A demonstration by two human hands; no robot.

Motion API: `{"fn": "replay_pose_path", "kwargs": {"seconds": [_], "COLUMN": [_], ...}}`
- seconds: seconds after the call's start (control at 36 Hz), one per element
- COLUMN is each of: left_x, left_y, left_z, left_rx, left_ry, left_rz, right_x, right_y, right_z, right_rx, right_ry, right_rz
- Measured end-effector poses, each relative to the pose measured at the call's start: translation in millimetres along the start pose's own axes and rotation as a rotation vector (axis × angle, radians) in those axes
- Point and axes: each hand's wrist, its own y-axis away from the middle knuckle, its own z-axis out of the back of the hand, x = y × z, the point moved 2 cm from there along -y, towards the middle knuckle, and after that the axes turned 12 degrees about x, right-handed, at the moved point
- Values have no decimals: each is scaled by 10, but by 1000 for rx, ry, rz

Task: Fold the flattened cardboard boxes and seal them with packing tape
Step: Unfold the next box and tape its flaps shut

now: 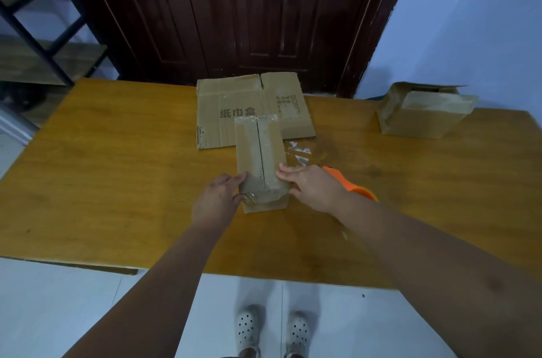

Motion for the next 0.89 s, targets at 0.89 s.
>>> {"fn": "replay_pose_path", "kwargs": {"seconds": [0.89], "left_x": [-27], "left_y": [-5], "left_z": [20], "left_rx": [-34], "left_ry": [85], "left_rz": [-190], "right_x": [-10], "right_y": [-18], "right_z": [-259], "right_rx": [-181], "right_ry": [87], "right_rz": [-5]}}
